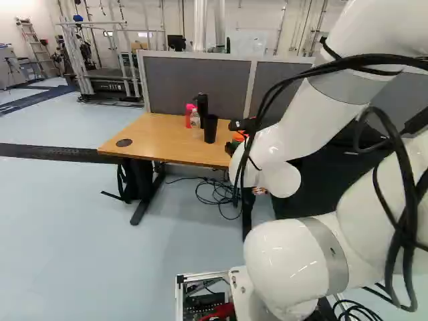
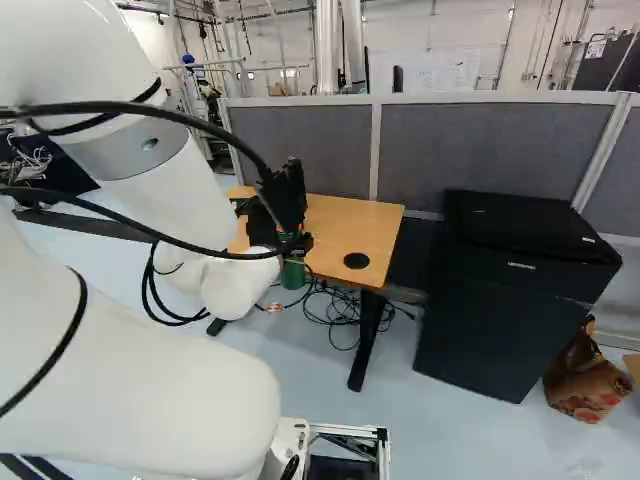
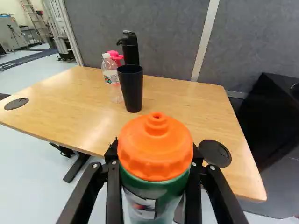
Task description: Pick up the green bottle from the table
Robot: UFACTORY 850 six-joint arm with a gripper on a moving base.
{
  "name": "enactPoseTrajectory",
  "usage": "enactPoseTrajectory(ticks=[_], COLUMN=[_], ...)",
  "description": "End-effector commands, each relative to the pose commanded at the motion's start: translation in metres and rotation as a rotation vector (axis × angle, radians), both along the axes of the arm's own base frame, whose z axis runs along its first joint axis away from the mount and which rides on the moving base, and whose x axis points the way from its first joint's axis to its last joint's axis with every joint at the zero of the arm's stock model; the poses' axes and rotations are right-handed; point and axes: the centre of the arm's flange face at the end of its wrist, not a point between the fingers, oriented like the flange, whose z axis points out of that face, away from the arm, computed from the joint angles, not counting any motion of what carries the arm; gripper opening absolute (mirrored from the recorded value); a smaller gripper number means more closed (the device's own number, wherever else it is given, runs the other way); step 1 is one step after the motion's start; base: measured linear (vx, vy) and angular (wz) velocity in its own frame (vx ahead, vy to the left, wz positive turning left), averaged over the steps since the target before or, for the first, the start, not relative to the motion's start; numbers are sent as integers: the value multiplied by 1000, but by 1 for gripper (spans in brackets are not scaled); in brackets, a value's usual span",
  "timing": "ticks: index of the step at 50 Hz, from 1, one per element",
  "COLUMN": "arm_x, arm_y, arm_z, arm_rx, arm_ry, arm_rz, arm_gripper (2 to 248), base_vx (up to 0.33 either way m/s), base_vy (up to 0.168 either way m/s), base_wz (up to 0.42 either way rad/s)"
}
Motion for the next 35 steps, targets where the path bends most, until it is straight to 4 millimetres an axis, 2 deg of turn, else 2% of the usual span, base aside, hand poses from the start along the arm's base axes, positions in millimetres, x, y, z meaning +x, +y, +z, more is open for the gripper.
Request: enactPoseTrajectory(ticks=[35], arm_x=[0], arm_y=[0], arm_z=[0], arm_rx=[0], arm_ry=[0], arm_rz=[0], arm_gripper=[118], base_vx=[0], base_vy=[0], base_wz=[0])
